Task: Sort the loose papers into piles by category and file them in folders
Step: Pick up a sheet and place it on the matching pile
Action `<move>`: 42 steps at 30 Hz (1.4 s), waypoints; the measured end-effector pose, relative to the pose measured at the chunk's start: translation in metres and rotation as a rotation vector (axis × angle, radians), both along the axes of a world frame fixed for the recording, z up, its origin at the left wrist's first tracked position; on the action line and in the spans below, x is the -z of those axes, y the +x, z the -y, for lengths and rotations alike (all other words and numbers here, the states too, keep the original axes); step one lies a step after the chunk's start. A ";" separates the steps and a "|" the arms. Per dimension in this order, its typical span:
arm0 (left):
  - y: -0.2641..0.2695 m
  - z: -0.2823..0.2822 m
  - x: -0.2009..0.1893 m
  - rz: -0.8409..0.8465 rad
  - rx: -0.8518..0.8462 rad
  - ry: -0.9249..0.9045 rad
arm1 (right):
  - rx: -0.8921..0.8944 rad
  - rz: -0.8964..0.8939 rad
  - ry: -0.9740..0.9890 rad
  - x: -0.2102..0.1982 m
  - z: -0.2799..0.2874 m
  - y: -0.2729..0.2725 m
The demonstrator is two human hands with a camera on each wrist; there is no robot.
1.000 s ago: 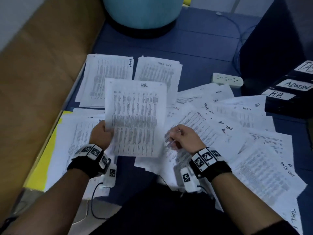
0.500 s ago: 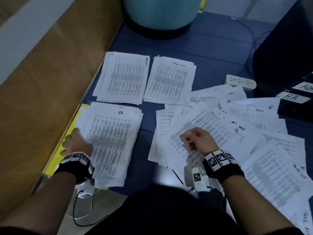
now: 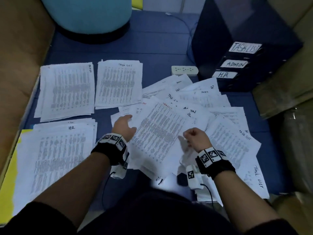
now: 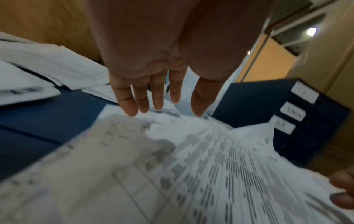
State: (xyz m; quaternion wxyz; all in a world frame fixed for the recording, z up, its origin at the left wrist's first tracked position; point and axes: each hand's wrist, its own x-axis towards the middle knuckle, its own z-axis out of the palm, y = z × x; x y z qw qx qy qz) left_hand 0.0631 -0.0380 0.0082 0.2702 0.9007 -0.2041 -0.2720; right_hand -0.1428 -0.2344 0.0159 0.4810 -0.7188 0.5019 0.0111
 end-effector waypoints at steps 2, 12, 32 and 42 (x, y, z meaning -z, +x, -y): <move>-0.007 0.009 0.012 -0.022 0.057 0.136 | -0.044 -0.095 -0.033 0.009 0.002 -0.002; -0.026 0.027 0.008 -0.001 0.030 0.113 | 0.070 -0.041 0.136 0.041 0.009 0.000; -0.046 -0.002 0.002 -0.226 -0.193 -0.276 | 0.163 0.156 0.062 0.006 0.024 -0.017; -0.027 0.015 0.038 0.124 -0.041 0.217 | 0.470 -0.110 -0.020 0.000 0.098 -0.079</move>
